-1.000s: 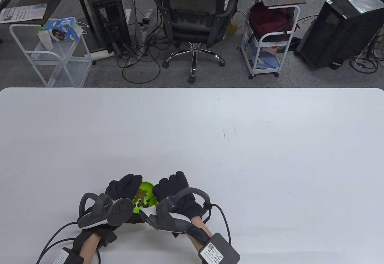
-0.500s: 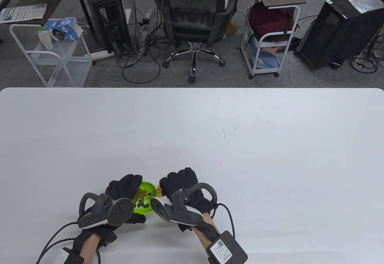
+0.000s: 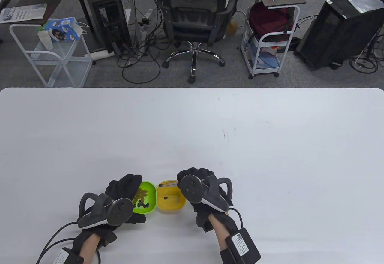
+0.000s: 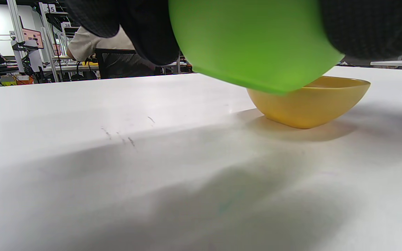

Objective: Pick coffee beans with tweezers into small dish

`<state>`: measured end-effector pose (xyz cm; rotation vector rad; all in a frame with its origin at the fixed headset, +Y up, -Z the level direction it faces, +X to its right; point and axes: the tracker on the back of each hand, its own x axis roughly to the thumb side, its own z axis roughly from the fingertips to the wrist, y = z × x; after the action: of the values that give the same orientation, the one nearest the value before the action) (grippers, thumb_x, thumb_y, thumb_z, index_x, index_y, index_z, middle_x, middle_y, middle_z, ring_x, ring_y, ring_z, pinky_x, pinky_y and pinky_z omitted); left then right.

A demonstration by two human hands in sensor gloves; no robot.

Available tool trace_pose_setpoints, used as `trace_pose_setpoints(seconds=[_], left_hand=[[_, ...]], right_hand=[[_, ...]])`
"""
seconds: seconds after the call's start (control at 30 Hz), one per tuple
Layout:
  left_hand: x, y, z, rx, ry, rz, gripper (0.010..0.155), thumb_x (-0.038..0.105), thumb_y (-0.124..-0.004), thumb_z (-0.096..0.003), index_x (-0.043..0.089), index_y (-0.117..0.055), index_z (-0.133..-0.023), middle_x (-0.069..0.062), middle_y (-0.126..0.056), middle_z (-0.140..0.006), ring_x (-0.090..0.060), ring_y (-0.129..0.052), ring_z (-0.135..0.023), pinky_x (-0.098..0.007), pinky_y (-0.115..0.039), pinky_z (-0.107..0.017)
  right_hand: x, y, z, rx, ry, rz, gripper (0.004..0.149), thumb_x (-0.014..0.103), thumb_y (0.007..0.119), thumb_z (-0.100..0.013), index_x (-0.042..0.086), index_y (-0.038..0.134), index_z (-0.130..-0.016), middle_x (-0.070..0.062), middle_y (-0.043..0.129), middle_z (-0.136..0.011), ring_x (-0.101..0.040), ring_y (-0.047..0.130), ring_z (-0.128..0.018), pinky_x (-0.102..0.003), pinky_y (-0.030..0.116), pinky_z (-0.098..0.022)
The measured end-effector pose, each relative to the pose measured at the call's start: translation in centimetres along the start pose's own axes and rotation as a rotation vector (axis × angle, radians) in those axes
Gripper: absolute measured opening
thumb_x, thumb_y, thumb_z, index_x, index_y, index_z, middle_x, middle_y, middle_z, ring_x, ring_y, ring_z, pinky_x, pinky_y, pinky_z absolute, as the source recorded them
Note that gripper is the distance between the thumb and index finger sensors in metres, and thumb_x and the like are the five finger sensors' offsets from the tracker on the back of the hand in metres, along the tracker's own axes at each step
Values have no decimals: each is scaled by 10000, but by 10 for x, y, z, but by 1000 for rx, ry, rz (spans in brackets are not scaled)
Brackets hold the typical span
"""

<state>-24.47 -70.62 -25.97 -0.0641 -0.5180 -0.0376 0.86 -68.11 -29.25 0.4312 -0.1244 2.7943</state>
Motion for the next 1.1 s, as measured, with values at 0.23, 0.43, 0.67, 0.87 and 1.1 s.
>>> trace_pose_setpoints(seconds=[0.23,0.43,0.67,0.87,1.1], left_hand=[[0,0,0,-1,0,0,1159,698,-778,-318,5,-450,-1188,-276,-599,-1203,-414,-841,-1010,-645,-659,-754],[0,0,0,-1,1,-1,1159,697,-779,-318,7,-449,-1188,-278,-600,-1202,-413,-840,-1011,-644,-659,-754],[0,0,0,0,1,-4,1157,696,-781,-317,9,-451,-1187,-274,-598,-1204,-412,-840,-1011,-643,-660,-754],[0,1,0,1,1,-7,1161,696,-782,-315,7,-450,-1188,-273,-597,-1205,-414,-839,-1010,-643,-659,-755],[1,1,0,0,0,-10,1159,695,-783,-314,9,-450,-1188,-278,-599,-1203,-411,-840,-1011,-644,-659,-754]], right_hand=[[-15,6,-2,31,48,-37,412,363,644,-434,253,754,-815,30,856,-653,-207,882,-498,-583,683,-714],[-16,7,-2,28,49,-24,428,368,652,-434,240,753,-830,28,860,-657,-205,887,-496,-582,687,-710],[-4,0,1,-21,-12,-47,440,375,667,-431,232,757,-837,30,866,-655,-200,895,-488,-579,697,-702],[15,-2,6,-52,-88,15,442,380,681,-429,234,760,-838,31,873,-654,-199,902,-490,-578,700,-699],[35,4,9,-59,-165,110,442,381,689,-426,236,764,-837,31,875,-653,-200,904,-489,-579,701,-697]])
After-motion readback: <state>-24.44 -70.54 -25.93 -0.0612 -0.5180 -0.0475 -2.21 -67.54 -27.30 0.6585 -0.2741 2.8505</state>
